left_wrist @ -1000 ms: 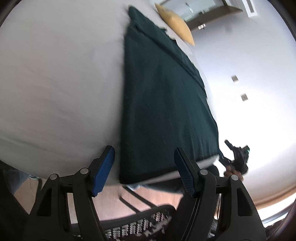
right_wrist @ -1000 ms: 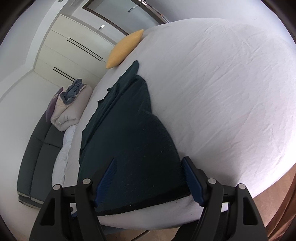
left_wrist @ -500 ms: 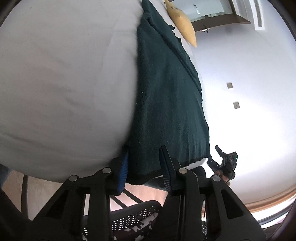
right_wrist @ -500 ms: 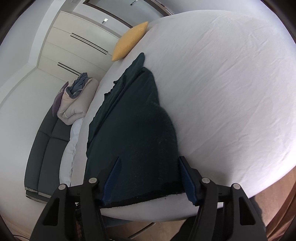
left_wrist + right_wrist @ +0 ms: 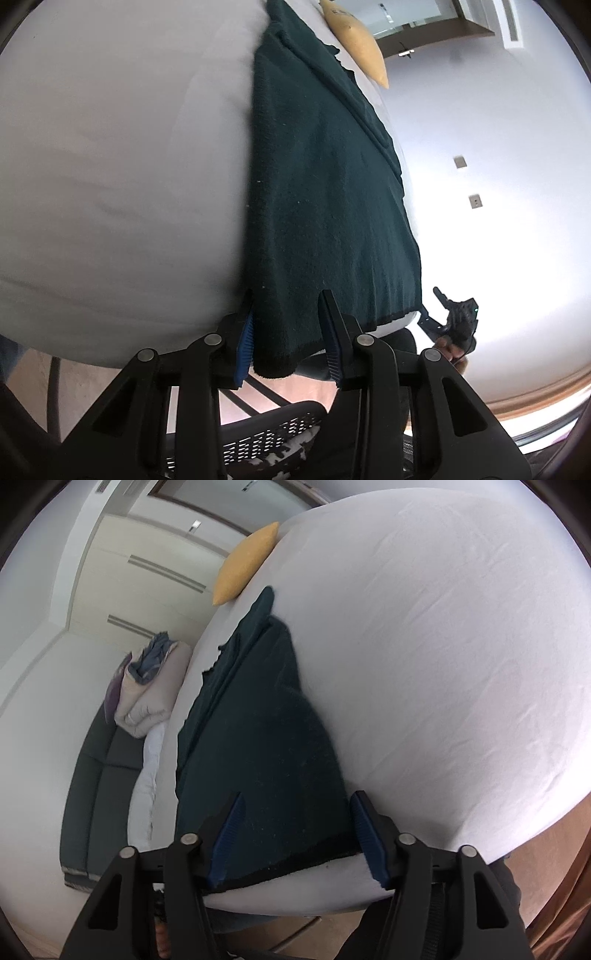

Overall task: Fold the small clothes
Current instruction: 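Grasp the folded sweater edge with both grippers and lift it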

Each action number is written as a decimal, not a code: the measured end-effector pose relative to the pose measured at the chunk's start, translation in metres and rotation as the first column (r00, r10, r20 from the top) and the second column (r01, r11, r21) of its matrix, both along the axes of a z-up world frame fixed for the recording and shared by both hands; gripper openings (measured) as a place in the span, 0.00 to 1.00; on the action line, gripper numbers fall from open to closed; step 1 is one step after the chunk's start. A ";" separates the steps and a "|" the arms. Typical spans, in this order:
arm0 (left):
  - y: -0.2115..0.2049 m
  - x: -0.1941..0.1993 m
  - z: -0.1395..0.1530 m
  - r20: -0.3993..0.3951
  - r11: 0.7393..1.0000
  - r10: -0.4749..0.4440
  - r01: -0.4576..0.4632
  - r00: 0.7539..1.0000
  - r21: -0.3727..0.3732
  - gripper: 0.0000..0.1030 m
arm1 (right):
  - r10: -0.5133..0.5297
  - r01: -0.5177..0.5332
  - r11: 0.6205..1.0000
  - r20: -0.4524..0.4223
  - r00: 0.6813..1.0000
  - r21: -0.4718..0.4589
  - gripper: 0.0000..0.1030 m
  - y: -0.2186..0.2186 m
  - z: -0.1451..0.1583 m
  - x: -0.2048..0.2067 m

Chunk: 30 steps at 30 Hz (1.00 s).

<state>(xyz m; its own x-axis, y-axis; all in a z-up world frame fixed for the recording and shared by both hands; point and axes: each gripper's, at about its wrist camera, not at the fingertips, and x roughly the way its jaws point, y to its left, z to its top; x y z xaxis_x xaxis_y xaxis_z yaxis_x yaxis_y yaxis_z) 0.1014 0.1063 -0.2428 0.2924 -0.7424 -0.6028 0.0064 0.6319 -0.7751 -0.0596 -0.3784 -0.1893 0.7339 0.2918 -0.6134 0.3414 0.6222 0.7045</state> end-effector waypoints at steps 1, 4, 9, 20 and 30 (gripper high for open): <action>0.001 0.001 -0.002 -0.003 1.000 0.001 -0.001 1.000 0.007 0.21 | -0.014 0.014 1.000 -0.003 1.000 -0.003 0.60 -0.004 0.002 -0.002; 0.001 0.003 -0.007 -0.017 1.000 0.015 -0.015 1.000 -0.002 0.15 | -0.048 0.047 0.999 -0.051 0.998 -0.022 0.56 -0.014 0.006 -0.008; -0.010 0.011 -0.008 -0.026 1.000 -0.004 0.004 1.000 0.004 0.15 | -0.025 0.029 0.999 -0.112 0.993 0.028 0.55 -0.020 -0.001 -0.008; -0.024 0.021 0.002 -0.006 1.000 -0.021 0.021 1.000 0.017 0.06 | 0.022 -0.019 0.970 -0.011 1.000 0.241 0.45 -0.020 -0.026 0.002; -0.008 0.024 0.036 0.072 0.994 0.030 -0.022 0.997 -0.110 0.05 | 0.039 -0.039 0.993 0.002 0.999 0.108 0.08 -0.001 0.011 0.000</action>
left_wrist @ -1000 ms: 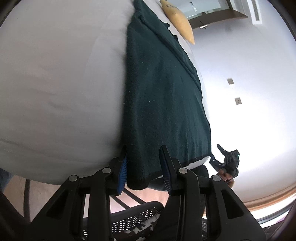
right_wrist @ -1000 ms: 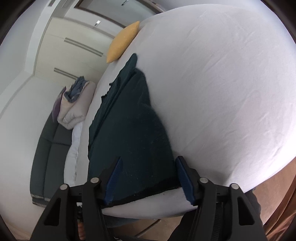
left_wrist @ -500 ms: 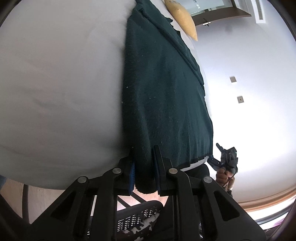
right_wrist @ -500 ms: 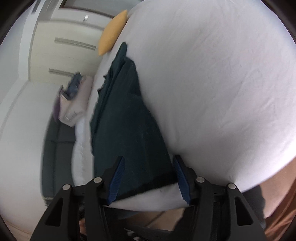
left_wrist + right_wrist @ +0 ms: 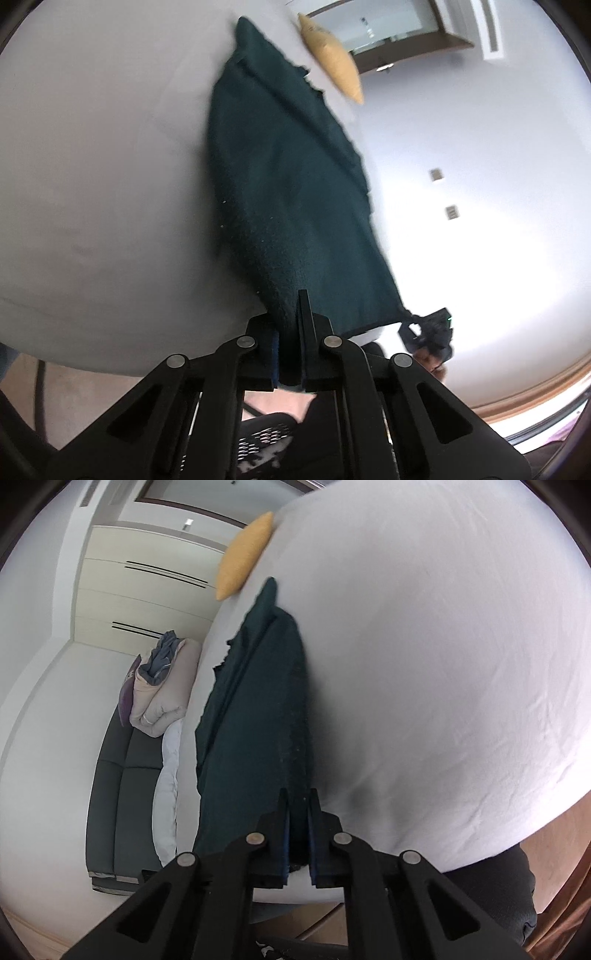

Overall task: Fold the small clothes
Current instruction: 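Grasp the folded sweater edge with both grippers and lift it, then fold the lifted sweater edge over onto the rest with both grippers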

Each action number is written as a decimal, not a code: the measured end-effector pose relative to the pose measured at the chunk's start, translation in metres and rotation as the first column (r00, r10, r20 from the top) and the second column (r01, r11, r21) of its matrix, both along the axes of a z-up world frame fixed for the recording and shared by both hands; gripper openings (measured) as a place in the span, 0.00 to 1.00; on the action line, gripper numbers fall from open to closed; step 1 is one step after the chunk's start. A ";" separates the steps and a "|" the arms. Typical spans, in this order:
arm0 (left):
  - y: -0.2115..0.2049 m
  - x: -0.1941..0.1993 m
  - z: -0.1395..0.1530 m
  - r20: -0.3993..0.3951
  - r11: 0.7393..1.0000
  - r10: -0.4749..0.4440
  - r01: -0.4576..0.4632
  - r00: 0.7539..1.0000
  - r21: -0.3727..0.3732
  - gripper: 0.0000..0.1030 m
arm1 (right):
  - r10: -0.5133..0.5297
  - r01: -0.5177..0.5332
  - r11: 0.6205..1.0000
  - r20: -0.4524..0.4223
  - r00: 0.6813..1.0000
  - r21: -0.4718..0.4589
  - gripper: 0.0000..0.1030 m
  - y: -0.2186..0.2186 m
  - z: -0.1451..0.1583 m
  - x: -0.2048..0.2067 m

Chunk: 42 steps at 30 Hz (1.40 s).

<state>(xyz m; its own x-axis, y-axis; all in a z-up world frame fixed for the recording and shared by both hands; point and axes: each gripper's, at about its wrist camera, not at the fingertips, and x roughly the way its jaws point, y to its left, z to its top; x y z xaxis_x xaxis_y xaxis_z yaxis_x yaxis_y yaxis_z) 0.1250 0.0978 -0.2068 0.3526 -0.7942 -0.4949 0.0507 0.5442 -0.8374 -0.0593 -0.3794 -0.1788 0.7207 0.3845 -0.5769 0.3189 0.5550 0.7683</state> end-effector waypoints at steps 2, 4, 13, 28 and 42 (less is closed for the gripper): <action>0.004 0.001 0.007 0.017 0.998 0.010 -0.009 1.000 -0.064 0.05 | -0.001 0.002 1.000 0.040 0.999 -0.002 0.08 0.003 0.012 -0.001; 0.008 0.002 0.013 0.029 0.991 0.024 -0.020 0.999 -0.132 0.05 | 0.017 -0.018 1.000 0.092 0.996 0.007 0.08 0.006 0.020 0.001; 0.021 0.020 0.029 0.055 0.986 0.047 -0.038 0.997 -0.160 0.05 | 0.047 -0.045 0.999 0.114 0.992 -0.022 0.08 0.013 0.044 0.039; 0.026 0.197 0.068 0.103 0.986 0.125 -0.111 0.987 -0.127 0.05 | -0.003 0.012 0.998 0.135 0.991 -0.068 0.08 -0.018 0.092 0.228; 0.019 0.388 0.029 0.038 0.982 0.186 -0.186 0.982 -0.006 0.05 | -0.048 0.048 0.982 0.003 0.999 -0.180 0.08 -0.045 0.061 0.391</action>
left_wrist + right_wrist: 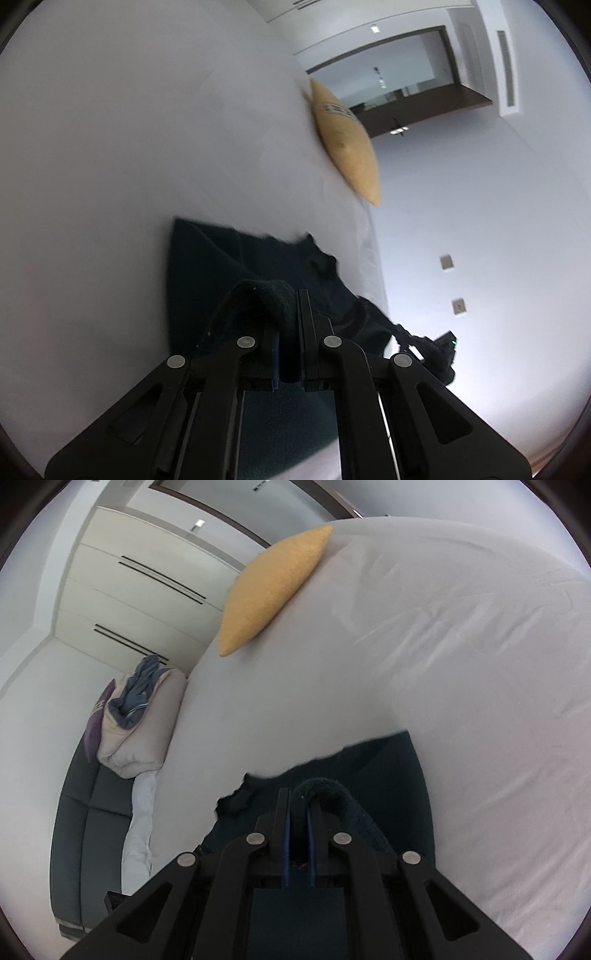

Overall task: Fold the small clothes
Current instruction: 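Fold the lifted sweater edge over onto the rest with both grippers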

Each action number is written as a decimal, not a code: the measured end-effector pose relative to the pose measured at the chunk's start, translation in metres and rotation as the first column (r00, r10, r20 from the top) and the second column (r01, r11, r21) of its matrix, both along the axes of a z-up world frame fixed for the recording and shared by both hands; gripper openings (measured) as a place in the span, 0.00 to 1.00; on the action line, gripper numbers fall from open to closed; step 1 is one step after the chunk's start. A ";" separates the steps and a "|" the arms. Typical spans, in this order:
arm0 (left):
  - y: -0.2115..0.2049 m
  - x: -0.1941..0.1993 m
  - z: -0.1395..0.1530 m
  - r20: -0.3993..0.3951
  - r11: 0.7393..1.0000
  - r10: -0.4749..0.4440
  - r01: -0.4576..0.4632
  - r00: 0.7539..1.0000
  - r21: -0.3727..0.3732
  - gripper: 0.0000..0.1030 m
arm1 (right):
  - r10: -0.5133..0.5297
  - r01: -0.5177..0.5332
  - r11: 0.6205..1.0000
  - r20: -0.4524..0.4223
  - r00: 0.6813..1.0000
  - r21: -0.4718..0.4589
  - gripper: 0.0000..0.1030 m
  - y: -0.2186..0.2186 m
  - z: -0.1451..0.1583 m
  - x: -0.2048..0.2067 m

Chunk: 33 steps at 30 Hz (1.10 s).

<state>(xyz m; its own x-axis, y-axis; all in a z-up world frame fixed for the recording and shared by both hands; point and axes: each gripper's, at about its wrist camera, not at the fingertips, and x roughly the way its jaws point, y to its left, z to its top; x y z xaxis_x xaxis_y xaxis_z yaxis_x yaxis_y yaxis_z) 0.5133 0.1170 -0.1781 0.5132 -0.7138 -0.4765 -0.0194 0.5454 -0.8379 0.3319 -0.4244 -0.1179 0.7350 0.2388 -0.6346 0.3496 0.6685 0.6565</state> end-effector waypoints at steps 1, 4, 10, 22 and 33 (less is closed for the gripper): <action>0.000 0.009 -0.005 -0.008 1.000 0.002 -0.002 1.000 0.007 0.05 | -0.006 0.006 1.000 -0.002 1.000 -0.008 0.08 -0.002 -0.003 0.006; -0.002 0.031 -0.024 -0.044 1.000 0.005 -0.003 0.999 0.028 0.05 | -0.016 0.015 1.000 -0.032 0.999 -0.016 0.11 -0.006 -0.014 0.026; -0.001 0.076 -0.050 -0.125 1.000 -0.014 0.013 0.992 -0.008 0.12 | -0.090 0.087 0.995 -0.078 0.993 -0.042 0.48 -0.020 -0.040 0.046; 0.034 0.051 -0.021 -0.063 0.998 0.064 -0.064 0.996 -0.005 0.75 | -0.080 0.081 0.965 0.013 0.997 -0.248 0.64 0.004 -0.011 0.019; -0.049 -0.042 0.002 0.104 0.967 -0.099 0.071 0.990 0.244 0.75 | 0.070 -0.121 0.921 -0.149 0.986 -0.370 0.44 0.027 -0.024 0.031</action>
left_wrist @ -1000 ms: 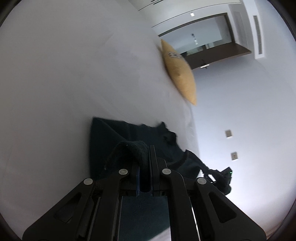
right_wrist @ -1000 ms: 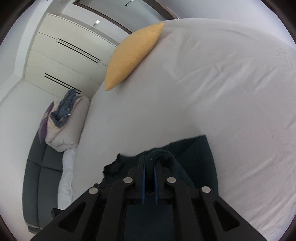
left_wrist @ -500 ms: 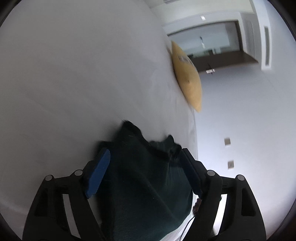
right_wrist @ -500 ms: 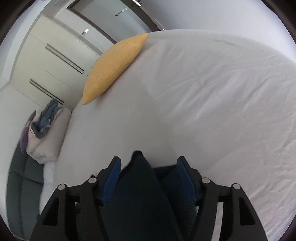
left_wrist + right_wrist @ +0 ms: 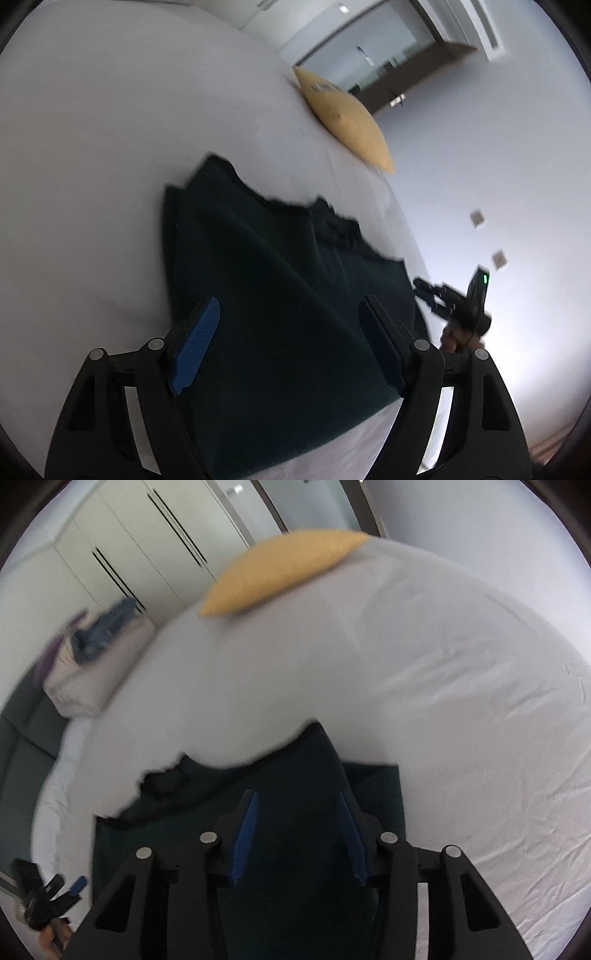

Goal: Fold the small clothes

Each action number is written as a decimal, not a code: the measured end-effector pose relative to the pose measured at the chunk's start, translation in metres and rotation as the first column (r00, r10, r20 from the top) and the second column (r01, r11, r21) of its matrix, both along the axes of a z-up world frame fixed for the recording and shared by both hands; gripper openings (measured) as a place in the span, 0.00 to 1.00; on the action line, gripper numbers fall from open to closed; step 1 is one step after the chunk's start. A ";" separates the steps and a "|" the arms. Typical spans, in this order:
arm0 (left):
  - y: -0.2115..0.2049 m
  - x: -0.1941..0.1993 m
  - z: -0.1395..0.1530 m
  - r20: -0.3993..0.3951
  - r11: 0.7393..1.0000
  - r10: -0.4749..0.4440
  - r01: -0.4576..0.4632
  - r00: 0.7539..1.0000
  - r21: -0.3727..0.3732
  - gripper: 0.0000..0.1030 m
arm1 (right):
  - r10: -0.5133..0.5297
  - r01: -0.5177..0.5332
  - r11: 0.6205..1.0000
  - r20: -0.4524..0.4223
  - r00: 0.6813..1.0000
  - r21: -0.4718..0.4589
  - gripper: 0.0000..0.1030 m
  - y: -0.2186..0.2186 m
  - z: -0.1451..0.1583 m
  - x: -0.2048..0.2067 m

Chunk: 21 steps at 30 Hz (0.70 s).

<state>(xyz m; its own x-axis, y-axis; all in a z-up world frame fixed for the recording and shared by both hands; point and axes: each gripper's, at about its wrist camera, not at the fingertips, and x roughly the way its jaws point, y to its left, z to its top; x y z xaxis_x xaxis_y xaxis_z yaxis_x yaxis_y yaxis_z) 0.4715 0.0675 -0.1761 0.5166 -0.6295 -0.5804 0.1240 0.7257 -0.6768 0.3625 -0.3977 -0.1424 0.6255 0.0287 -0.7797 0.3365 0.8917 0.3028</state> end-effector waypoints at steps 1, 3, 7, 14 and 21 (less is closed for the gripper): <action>-0.004 -0.004 -0.002 0.003 1.000 -0.002 0.002 1.000 0.011 0.75 | -0.006 0.006 1.000 -0.025 1.000 -0.012 0.40 -0.001 -0.006 0.001; -0.007 -0.011 -0.005 0.015 1.000 0.002 -0.002 1.000 0.020 0.75 | -0.013 0.013 1.000 -0.032 0.999 -0.009 0.37 -0.001 -0.012 0.000; -0.002 -0.020 -0.014 0.010 0.999 0.009 -0.009 1.000 0.039 0.75 | -0.015 0.016 1.000 -0.025 1.000 0.018 0.32 -0.003 -0.015 -0.004; 0.005 -0.027 -0.023 0.036 1.000 0.021 -0.022 0.999 0.021 0.75 | -0.079 0.078 0.992 0.001 0.997 0.103 0.31 -0.019 -0.016 -0.009; 0.002 -0.030 -0.018 0.051 0.999 0.011 -0.013 0.999 0.045 0.75 | -0.067 0.071 0.990 -0.032 0.997 0.121 0.31 -0.020 -0.024 -0.007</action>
<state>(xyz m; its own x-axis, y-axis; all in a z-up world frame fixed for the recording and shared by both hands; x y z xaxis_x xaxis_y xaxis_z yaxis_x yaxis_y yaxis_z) 0.4413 0.0700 -0.1939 0.5537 -0.5963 -0.5812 0.1482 0.7574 -0.6358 0.3555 -0.4177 -0.1664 0.6077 0.0822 -0.7899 0.4055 0.8231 0.3976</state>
